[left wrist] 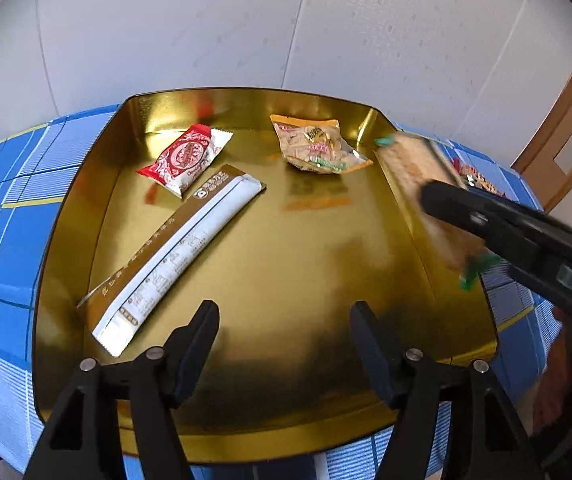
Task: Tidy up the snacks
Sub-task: 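Lower the held cracker pack into the tray and open the right tool, then grasp the red-and-gold candy bar on the cloth with the right tool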
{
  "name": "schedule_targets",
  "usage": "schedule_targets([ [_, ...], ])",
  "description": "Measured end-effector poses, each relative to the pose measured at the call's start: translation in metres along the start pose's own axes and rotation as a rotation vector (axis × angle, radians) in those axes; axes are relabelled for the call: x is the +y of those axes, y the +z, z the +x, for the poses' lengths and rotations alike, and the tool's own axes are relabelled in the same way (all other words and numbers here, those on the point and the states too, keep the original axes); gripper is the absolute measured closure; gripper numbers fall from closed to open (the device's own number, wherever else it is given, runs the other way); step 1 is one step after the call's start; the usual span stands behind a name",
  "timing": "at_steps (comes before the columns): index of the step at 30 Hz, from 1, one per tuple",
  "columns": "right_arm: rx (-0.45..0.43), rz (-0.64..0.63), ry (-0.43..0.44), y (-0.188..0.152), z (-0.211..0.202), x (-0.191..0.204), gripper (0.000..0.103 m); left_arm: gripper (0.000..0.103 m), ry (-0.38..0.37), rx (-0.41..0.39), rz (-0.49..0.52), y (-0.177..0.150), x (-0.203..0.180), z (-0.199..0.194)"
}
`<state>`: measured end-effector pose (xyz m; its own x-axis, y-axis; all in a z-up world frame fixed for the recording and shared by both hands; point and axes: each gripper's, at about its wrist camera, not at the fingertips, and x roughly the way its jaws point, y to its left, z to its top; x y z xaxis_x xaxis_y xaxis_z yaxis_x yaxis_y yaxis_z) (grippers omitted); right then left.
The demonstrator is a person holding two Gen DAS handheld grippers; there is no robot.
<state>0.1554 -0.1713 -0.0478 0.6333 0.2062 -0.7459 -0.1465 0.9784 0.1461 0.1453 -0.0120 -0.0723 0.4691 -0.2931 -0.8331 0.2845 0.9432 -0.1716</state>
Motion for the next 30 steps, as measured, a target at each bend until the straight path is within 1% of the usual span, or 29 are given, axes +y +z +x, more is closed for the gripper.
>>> schedule_targets([
  [4,0.045,-0.006,-0.036,0.003,0.018,0.000,0.055,0.034,-0.008,0.018,-0.045,-0.005,0.005,-0.003],
  [7,0.082,0.003,-0.057,0.003,0.031,-0.006,0.055,0.034,-0.021,0.004,-0.068,-0.007,0.008,-0.008],
  [9,0.072,-0.008,-0.063,0.006,0.034,-0.005,0.055,0.034,-0.016,-0.002,-0.070,-0.006,0.007,-0.009],
  [11,0.070,-0.012,-0.096,0.010,0.037,-0.005,0.055,0.034,-0.015,-0.003,-0.071,-0.006,0.006,-0.009],
  [13,0.059,-0.003,-0.110,0.013,0.034,-0.006,0.055,0.034,-0.018,0.000,-0.071,-0.007,0.005,-0.008],
  [20,-0.024,0.076,-0.070,0.007,0.003,-0.023,0.055,0.034,-0.023,0.011,-0.072,-0.010,-0.001,-0.003],
  [22,-0.045,0.104,-0.047,0.002,-0.007,-0.029,0.055,0.033,-0.026,0.016,-0.071,-0.010,-0.003,-0.002],
  [24,-0.053,0.122,-0.044,-0.001,-0.014,-0.035,0.055,0.032,-0.027,0.017,-0.066,-0.011,-0.006,-0.002],
  [26,-0.066,0.133,-0.050,-0.003,-0.024,-0.040,0.055,0.031,-0.032,0.016,-0.059,-0.011,-0.009,-0.003],
  [30,-0.105,0.153,-0.091,-0.017,-0.045,-0.061,0.055,0.029,-0.037,0.018,-0.042,-0.012,-0.016,-0.006],
])
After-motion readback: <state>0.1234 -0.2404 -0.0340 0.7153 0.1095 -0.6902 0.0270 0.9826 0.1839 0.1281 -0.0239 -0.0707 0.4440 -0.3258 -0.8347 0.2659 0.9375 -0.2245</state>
